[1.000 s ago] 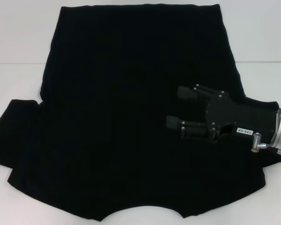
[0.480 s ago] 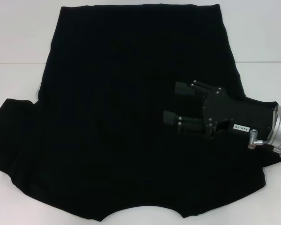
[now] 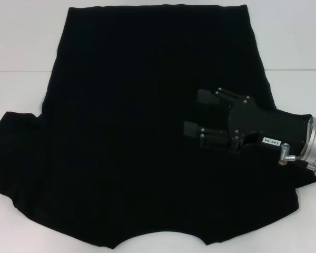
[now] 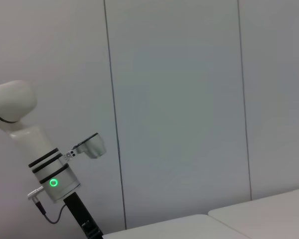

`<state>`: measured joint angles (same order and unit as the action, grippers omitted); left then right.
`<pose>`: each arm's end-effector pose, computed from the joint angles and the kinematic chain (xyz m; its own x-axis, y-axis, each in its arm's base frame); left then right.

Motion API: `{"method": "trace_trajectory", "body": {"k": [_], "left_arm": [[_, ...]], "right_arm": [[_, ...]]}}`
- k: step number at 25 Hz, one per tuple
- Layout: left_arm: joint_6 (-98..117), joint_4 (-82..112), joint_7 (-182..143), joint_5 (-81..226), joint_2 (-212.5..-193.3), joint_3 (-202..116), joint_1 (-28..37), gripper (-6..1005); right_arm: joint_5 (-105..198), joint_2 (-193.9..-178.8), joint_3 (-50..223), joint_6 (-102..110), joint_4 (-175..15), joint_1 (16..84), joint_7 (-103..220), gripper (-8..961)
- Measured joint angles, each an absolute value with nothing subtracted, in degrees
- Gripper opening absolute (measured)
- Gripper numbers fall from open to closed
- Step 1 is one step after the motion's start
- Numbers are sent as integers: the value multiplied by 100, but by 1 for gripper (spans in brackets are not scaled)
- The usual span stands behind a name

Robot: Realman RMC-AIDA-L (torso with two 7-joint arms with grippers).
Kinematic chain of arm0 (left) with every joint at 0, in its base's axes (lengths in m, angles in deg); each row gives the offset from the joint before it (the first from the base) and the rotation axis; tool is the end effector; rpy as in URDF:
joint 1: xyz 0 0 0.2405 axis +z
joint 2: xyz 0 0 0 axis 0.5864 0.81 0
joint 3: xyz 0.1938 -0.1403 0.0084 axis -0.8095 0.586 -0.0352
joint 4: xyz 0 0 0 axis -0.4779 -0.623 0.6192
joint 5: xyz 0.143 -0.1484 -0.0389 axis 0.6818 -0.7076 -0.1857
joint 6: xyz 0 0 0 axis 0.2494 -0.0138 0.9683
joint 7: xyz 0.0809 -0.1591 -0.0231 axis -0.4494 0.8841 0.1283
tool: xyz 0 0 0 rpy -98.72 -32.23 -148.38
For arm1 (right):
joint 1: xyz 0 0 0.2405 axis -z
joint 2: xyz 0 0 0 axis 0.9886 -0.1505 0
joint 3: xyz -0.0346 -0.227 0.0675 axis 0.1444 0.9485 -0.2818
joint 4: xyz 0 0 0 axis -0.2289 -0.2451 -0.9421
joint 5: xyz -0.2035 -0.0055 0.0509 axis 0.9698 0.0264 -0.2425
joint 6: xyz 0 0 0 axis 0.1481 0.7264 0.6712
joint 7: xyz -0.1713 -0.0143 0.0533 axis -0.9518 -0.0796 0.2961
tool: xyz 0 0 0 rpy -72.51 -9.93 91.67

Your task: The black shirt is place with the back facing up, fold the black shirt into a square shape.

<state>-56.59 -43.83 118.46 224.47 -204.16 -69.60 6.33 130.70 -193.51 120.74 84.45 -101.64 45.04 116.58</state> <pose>-0.3806 0.3488 0.1012 0.2824 0.8945 0.3467 0.7858 -0.0083 -0.6185 0.1773 0.3507 -0.0396 0.7140 -0.0741 -0.6962 -0.2944 -0.9340 -0.2025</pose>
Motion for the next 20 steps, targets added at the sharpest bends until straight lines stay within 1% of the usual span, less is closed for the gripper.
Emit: {"method": "trace_trajectory", "body": {"k": [14, 20], "left_arm": [[-5724, -4378, 11879, 22438, -20409, -6861, 609, 22], [-5714, -4373, 11860, 22358, -20400, -6861, 440, 22]], "right_arm": [[13067, -19351, 12065, 8426, -10164, 4474, 11658, 906], [13067, -19351, 12065, 8387, -10164, 4462, 11658, 899]]}}
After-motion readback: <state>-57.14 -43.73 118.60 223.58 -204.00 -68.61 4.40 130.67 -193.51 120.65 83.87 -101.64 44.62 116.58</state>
